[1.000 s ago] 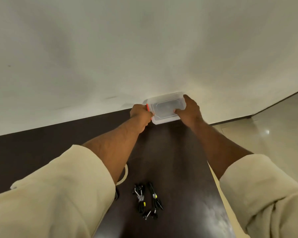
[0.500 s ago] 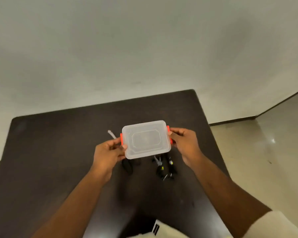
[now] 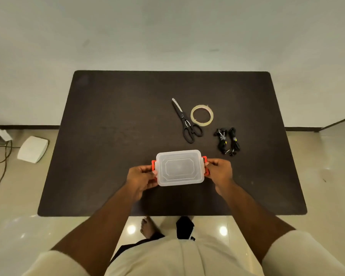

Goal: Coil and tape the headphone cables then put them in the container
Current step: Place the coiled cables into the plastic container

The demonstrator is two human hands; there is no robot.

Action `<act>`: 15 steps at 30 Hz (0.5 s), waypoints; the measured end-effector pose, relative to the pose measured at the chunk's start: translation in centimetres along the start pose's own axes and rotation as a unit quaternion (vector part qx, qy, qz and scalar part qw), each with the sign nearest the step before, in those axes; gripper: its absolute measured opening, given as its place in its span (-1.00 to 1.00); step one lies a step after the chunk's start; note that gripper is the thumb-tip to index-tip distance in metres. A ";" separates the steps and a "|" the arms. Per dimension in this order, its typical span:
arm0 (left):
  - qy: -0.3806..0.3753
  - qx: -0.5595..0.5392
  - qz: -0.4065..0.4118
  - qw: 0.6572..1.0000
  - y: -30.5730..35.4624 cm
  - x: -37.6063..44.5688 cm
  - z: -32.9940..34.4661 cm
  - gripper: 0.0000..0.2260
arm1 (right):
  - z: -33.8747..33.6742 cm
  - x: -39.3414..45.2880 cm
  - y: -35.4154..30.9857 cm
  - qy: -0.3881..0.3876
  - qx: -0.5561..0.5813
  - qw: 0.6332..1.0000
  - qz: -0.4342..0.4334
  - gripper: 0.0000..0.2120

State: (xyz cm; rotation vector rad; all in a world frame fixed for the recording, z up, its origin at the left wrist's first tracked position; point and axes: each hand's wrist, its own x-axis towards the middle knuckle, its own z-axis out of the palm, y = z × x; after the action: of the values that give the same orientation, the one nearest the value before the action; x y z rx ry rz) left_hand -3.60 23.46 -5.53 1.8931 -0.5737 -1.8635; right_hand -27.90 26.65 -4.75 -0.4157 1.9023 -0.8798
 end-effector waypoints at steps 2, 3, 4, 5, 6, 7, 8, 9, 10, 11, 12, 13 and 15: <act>-0.003 0.017 -0.003 1.000 0.0 -0.1 -0.3 -0.67 | 0.4 0.2 0.4 0.018 -0.004 1.000 0.011 -0.85; 0.004 0.032 0.006 0.999 0.0 -0.1 -0.4 -0.59 | 0.4 0.3 0.5 0.038 -0.010 0.999 0.012 -0.80; 0.028 0.064 0.031 0.997 0.1 -0.1 -0.6 -0.51 | 0.4 0.2 0.5 0.062 -0.030 0.998 0.007 -0.74; 0.064 0.112 0.073 0.989 0.2 -0.3 -0.7 -0.44 | 0.3 0.0 0.4 0.081 -0.061 0.995 -0.007 -0.71; 0.099 0.168 0.125 0.973 0.2 -0.5 -0.8 -0.40 | 0.1 -0.6 0.3 0.095 -0.096 0.990 -0.032 -0.71; 0.124 0.217 0.174 0.953 0.2 -0.8 -0.8 -0.41 | 0.1 -1.1 0.2 0.102 -0.127 0.985 -0.061 -0.72; 0.139 0.248 0.214 0.935 0.3 -1.3 -0.6 -0.45 | 0.2 -1.6 0.1 0.103 -0.153 0.979 -0.092 -0.72; 0.142 0.259 0.237 0.926 0.3 -1.6 -0.3 -0.51 | 0.3 -2.1 0.1 0.100 -0.173 0.973 -0.114 -0.72; 0.136 0.261 0.236 0.926 0.3 -1.8 0.1 -0.57 | 0.6 -2.5 0.0 0.092 -0.190 0.969 -0.130 -0.71; 0.121 0.259 0.217 0.933 0.4 -2.0 0.7 -0.61 | 1.0 -2.8 0.0 0.081 -0.200 0.966 -0.141 -0.70; 0.102 0.256 0.183 0.944 0.5 -2.3 1.2 -0.65 | 1.3 -3.1 -0.1 0.068 -0.208 0.965 -0.144 -0.71; 0.081 0.243 0.149 0.955 0.6 -2.5 1.7 -0.69 | 1.6 -3.3 -0.2 0.058 -0.214 0.965 -0.137 -0.71; 0.052 0.197 0.097 0.974 0.8 -2.8 2.5 -0.77 | 2.1 -3.4 -0.5 0.042 -0.230 0.965 -0.117 -0.71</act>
State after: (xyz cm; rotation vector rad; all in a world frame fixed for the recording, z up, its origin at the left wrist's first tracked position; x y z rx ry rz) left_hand -6.13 24.34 -2.84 2.0709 -1.1188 -1.6018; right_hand -24.47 27.55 -2.84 -0.9097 2.1666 -0.6014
